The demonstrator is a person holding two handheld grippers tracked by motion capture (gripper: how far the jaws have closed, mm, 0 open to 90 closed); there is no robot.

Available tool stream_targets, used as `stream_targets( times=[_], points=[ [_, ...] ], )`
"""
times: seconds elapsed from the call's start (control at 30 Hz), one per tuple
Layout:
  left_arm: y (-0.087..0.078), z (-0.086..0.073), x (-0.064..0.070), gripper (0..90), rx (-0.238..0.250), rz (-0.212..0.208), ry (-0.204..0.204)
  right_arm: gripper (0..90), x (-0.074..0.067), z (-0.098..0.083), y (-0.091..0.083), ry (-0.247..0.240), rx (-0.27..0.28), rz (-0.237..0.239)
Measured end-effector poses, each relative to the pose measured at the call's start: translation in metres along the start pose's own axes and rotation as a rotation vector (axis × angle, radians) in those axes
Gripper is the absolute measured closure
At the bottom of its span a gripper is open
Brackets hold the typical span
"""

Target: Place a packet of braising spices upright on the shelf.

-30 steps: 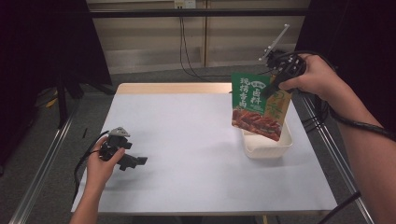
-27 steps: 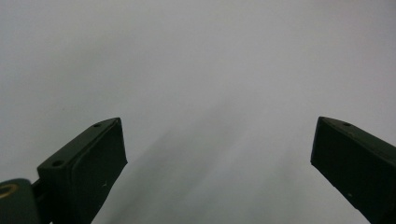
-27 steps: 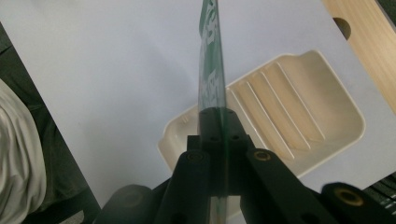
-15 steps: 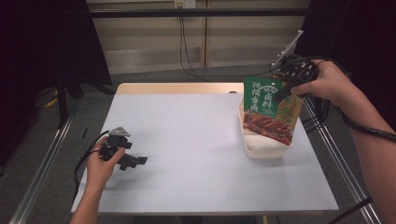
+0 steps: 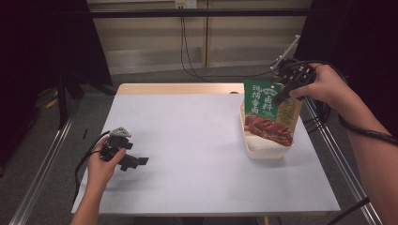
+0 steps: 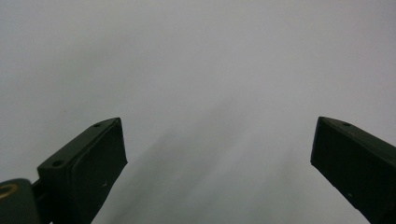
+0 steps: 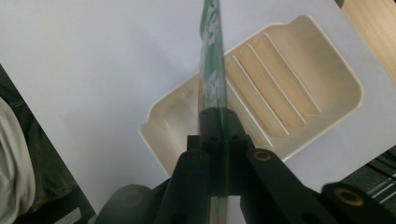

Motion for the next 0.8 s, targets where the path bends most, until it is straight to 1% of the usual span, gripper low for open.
stream_targets(
  times=[0.07, 0.1, 0.13, 0.2, 0.27, 0.3, 0.33, 0.4, 0.47, 0.5, 0.57, 0.63, 0.67, 0.7, 0.73, 0.77, 0.8],
  points=[
    [0.001, 0.000, 0.000, 3.1, 0.008, 0.004, -0.006, 90.0, -0.002, 0.001, 0.003, 0.000, -0.008, 0.002],
    [0.001, 0.000, 0.000, 3.1, -0.001, -0.001, 0.001, 90.0, -0.002, 0.001, 0.004, 0.001, -0.013, 0.002],
    [0.001, 0.000, 0.000, 3.1, -0.001, -0.002, 0.001, 90.0, -0.003, 0.001, 0.005, 0.003, -0.018, 0.005],
    [0.001, 0.000, 0.000, 3.1, 0.000, -0.003, 0.002, 90.0, -0.002, 0.001, 0.007, -0.007, -0.013, 0.004],
    [0.001, 0.000, 0.000, 3.1, -0.001, -0.001, 0.000, 90.0, -0.002, 0.001, 0.009, 0.000, -0.015, 0.003],
    [0.001, 0.000, 0.000, 3.1, -0.002, -0.002, 0.001, 90.0, -0.002, 0.000, 0.010, -0.006, -0.013, -0.001],
    [0.001, 0.000, 0.000, 3.1, -0.002, 0.001, 0.002, 90.0, -0.002, 0.000, 0.011, -0.001, -0.016, 0.005],
    [0.001, 0.000, 0.000, 3.1, -0.001, -0.001, 0.002, 90.0, -0.002, -0.001, 0.014, -0.001, -0.018, -0.002],
    [0.001, 0.000, 0.000, 3.1, -0.001, 0.001, 0.001, 90.0, -0.002, -0.001, 0.015, 0.004, -0.018, 0.000],
    [0.001, 0.000, 0.000, 3.1, -0.001, 0.001, 0.001, 90.0, -0.002, -0.001, 0.016, -0.001, -0.016, -0.001],
    [0.002, 0.000, 0.000, 3.1, 0.001, -0.003, 0.000, 90.0, -0.001, -0.001, 0.017, 0.007, -0.017, -0.007],
    [0.002, 0.000, 0.000, 3.1, -0.001, -0.005, -0.003, 90.0, -0.001, 0.000, 0.018, 0.003, -0.016, -0.008],
    [0.003, 0.000, 0.000, 3.1, 0.009, -0.003, -0.008, 90.0, -0.002, 0.001, 0.018, -0.002, -0.015, -0.007],
    [0.002, 0.000, 0.000, 3.2, 0.001, -0.004, -0.002, 90.0, -0.002, 0.000, 0.019, -0.001, -0.018, 0.000],
    [0.002, 0.000, 0.000, 3.1, 0.002, -0.004, -0.002, 90.0, -0.003, 0.000, 0.021, -0.007, -0.019, 0.002],
    [0.002, 0.001, 0.000, 3.1, 0.001, -0.004, -0.001, 90.0, -0.003, 0.000, 0.022, -0.002, -0.030, 0.003],
    [0.003, 0.001, 0.000, 3.1, 0.008, -0.003, -0.006, 90.0, -0.004, -0.001, 0.024, -0.006, -0.024, 0.010]
  ],
)
Point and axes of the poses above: each handheld gripper's, and its own axes: y roughly forward along the jaws, z roughly out of its top, x roughly to its right, the point moved 4 cm from there along y, roughly forward along the jaws, and after that the axes turned 12 degrees about -z, right-handed, at the moved point
